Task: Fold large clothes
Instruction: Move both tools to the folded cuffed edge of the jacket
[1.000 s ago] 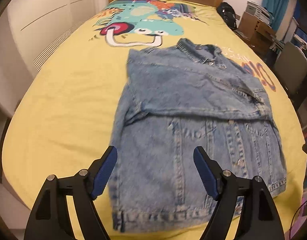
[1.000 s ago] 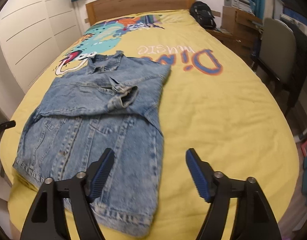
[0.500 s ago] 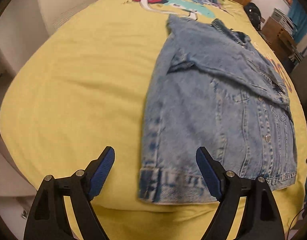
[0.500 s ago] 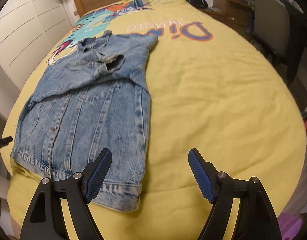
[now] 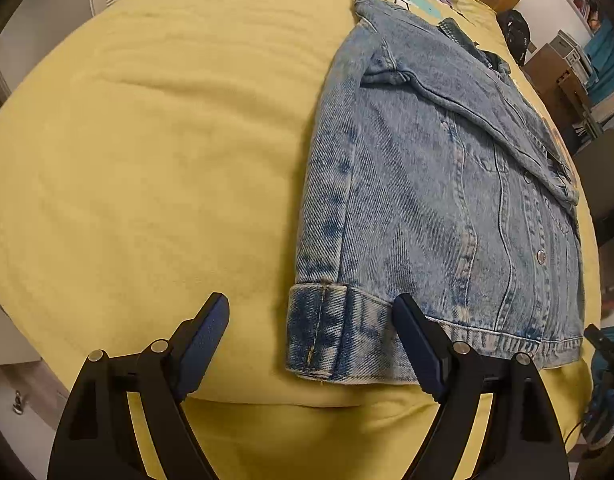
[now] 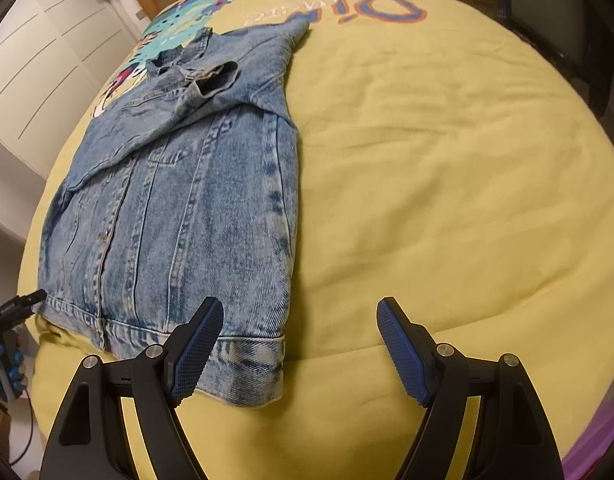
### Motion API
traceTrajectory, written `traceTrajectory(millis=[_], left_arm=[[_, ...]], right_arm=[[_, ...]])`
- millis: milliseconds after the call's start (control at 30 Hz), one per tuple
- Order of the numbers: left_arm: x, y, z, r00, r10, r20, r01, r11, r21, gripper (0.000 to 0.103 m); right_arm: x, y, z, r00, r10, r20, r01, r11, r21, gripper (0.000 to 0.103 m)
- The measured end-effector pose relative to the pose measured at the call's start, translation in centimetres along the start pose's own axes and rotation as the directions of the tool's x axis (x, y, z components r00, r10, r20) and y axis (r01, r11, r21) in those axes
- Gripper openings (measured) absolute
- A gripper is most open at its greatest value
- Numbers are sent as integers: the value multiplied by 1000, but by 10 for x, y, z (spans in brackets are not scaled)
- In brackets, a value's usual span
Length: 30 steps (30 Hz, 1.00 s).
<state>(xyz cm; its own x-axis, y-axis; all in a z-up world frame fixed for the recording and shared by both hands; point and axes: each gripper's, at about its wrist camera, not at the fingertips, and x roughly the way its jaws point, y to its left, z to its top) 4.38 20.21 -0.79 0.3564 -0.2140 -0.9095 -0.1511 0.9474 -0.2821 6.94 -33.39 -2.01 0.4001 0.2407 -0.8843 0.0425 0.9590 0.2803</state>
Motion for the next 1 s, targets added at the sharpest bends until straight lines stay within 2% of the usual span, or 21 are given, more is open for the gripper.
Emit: traceTrajectory(millis=[367,633,1000], left_arm=[[-2,12,-3,998,-67,-17,66,998,-11,81],[-1,22,13,995,-99,1,99,994,-40,81],[10,10,6,964,-254,-80,256,966,19,80]], right_arm=[[16,-3,1,997,56,-52,-55,998,26,80],[34,8,-1,987,102,-126,-104,995,-6,80],[47,20,-1,972,145,-183,-152,988,-20,81]])
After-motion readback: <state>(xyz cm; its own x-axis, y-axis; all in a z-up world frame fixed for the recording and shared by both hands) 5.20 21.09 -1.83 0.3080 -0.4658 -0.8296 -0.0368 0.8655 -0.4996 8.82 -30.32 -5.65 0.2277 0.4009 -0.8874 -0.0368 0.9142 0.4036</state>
